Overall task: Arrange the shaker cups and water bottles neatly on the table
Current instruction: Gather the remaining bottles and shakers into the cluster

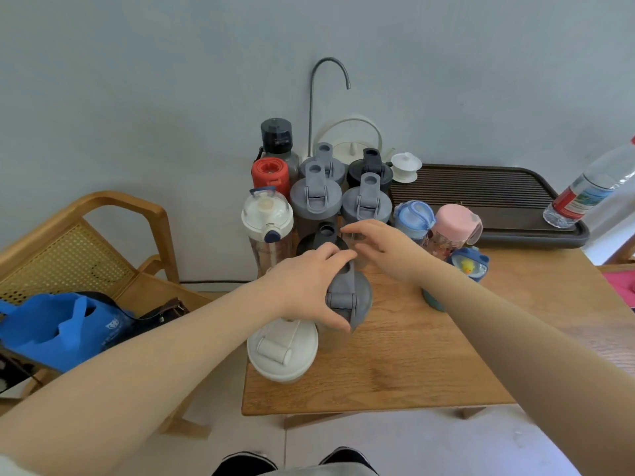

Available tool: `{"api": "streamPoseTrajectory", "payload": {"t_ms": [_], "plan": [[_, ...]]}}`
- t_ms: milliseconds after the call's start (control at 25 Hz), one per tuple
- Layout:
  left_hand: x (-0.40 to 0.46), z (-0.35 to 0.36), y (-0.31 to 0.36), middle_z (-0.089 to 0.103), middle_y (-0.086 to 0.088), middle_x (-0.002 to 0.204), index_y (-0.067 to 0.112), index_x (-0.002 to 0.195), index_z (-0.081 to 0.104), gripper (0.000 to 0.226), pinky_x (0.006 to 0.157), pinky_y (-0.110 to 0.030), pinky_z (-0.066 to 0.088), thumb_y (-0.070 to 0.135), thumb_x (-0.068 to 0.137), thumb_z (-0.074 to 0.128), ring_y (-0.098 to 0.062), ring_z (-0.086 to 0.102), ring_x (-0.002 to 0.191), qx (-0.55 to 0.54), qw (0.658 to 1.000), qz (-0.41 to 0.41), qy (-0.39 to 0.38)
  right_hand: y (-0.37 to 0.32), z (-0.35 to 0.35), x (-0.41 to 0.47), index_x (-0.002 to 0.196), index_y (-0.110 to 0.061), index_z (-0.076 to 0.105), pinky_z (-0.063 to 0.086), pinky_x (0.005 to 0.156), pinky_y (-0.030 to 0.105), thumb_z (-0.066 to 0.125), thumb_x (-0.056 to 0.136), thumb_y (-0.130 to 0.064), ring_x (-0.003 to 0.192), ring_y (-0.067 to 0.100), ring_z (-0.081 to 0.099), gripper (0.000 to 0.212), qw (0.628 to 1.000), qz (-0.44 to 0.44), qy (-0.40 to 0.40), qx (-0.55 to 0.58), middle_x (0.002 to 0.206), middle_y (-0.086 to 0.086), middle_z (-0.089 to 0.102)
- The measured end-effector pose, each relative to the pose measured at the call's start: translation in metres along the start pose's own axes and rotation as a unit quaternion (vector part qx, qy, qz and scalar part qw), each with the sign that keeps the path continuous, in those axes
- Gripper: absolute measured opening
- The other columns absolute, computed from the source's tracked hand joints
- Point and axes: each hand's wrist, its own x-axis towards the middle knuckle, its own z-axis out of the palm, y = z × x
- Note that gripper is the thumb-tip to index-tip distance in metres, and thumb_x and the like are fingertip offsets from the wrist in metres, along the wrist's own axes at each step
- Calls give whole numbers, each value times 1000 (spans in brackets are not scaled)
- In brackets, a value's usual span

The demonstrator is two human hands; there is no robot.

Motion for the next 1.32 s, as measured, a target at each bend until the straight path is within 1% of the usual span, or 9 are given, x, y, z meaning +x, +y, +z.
{"api": "streamPoseTrajectory", "payload": {"t_ms": [120,240,360,480,600,800,960,1160,1320], "plan": [[-2,-7,-7,35,2,132,24,139,22,90,86,-35,48,50,68,71,-18,45,112,-27,999,-19,26,-4,11,19,137,-21,39,32,102,27,40,95,-12,126,21,42,43,998,-34,-37,-36,141,7,39],[-7,-14,-15,38,5,129,26,136,27,87,84,-31,47,50,66,72,-14,45,109,-23,999,-21,29,-6,18,31,140,-25,34,36,105,37,40,96,-18,131,25,39,45,994,-37,-50,-91,149,6,30],[-12,-22,-19,42,6,121,28,133,34,83,86,-31,46,49,64,74,-11,44,105,-70,995,-22,68,-10,18,34,139,-30,34,44,93,42,42,95,-25,124,31,46,45,982,-25,-63,-174,151,5,24],[-13,-31,-25,42,9,116,29,131,38,78,87,-26,42,43,64,77,-8,43,104,-132,985,-23,108,-11,16,35,140,-33,27,46,78,41,50,90,-19,116,35,51,57,968,-24,-78,-239,151,5,21],[-15,-37,-30,41,12,117,30,130,39,77,86,-22,41,42,65,77,-6,43,106,-157,979,-23,127,-6,18,34,139,-36,25,50,79,42,51,89,-22,120,33,50,58,972,-27,-71,-224,151,3,22],[-25,-53,-37,44,15,115,34,126,42,73,72,-9,43,44,62,75,0,47,98,-179,969,-2,172,-3,13,34,137,-25,32,38,67,35,45,93,-31,113,30,54,47,977,-44,-48,-203,147,-1,30],[-35,-70,-41,43,25,110,39,119,41,67,76,-1,41,54,57,61,16,44,99,-205,952,12,226,3,17,28,141,-32,26,46,73,39,43,92,-42,107,33,55,53,967,-51,-70,-239,149,7,23],[-38,-70,-41,43,25,108,33,122,42,70,74,1,40,52,58,62,18,43,98,-199,948,9,247,2,14,19,128,-26,39,50,79,39,55,80,-54,106,27,53,58,981,6,-51,-185,131,5,39],[-30,-60,-40,44,11,117,26,129,42,76,74,-5,43,43,60,69,1,47,98,-174,958,-10,228,11,3,2,105,-14,48,41,68,30,60,81,-45,88,21,52,41,981,25,-21,-191,106,2,44]]}}
